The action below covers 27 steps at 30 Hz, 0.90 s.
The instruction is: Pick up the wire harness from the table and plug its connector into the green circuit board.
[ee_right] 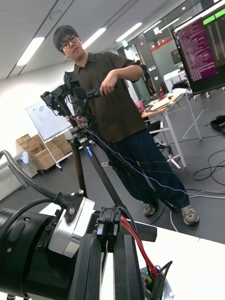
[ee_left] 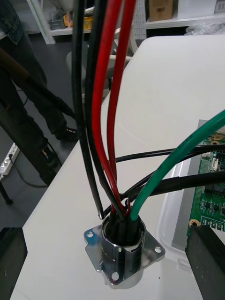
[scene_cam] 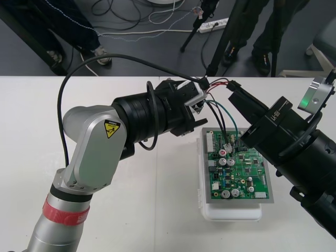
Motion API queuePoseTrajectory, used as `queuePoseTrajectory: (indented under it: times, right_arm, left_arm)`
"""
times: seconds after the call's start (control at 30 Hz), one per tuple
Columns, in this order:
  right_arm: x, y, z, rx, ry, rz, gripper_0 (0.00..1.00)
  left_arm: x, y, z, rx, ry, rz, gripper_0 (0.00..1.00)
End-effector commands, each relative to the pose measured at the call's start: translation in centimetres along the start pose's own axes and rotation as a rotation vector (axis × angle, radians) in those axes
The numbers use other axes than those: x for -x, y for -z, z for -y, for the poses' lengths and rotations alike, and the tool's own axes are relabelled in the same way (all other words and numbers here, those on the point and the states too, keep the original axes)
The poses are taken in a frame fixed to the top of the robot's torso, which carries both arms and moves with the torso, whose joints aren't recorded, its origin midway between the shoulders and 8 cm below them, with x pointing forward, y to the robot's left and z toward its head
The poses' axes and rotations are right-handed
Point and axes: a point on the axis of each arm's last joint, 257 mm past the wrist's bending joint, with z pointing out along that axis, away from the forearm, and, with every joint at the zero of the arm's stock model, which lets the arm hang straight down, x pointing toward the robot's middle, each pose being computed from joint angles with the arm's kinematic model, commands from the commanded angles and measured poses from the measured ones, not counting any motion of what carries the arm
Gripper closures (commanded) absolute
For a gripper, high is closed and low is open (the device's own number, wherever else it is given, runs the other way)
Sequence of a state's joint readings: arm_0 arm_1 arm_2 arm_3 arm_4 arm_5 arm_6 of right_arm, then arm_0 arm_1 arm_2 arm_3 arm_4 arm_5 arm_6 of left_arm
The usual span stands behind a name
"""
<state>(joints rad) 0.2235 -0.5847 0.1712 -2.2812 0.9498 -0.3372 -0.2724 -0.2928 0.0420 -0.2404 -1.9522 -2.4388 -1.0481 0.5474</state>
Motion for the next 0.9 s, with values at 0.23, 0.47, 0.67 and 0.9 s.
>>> queuePoseTrajectory:
  times: [0.23, 0.47, 0.67, 0.9]
  right_arm:
    - [2.1, 1.8, 0.3, 0.028, 0.117, -0.033, 1.0]
    - [2.5, 3.7, 1.2, 0.067, 0.17, -0.078, 1.0]
    - [2.9, 5.3, 1.7, 0.115, 0.206, -0.116, 1.0]
    - [3.8, 7.7, 1.6, 0.186, 0.273, -0.178, 1.0]
  left_arm:
    - [4.8, 1.4, -3.7, 0.085, 0.012, 0.134, 0.0]
    - [4.0, 2.8, -3.1, 0.025, 0.018, 0.16, 0.0]
    - [3.4, 4.4, -2.7, -0.024, 0.037, 0.192, 0.0]
    - [2.9, 6.4, -2.2, -0.087, 0.047, 0.217, 0.0]
